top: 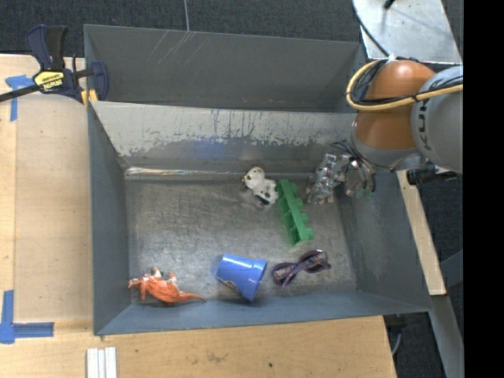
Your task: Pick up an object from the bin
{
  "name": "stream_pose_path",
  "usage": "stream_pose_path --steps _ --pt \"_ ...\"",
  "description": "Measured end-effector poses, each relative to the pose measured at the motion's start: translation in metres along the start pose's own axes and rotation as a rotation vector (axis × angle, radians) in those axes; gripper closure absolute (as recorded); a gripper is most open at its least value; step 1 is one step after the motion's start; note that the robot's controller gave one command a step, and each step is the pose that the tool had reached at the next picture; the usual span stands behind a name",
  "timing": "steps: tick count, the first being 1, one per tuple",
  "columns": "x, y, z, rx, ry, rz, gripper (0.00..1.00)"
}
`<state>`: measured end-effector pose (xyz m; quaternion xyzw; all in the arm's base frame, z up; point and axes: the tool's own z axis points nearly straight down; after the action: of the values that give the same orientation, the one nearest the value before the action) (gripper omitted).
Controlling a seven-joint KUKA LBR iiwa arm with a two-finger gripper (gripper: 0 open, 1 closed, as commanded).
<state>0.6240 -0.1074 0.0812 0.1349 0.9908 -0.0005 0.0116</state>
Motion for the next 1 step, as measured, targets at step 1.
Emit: stream_pose_path --steps 1 --pt "0.0017 -0.0002 -0.0047 0.001 0.009 0.000 1.00"
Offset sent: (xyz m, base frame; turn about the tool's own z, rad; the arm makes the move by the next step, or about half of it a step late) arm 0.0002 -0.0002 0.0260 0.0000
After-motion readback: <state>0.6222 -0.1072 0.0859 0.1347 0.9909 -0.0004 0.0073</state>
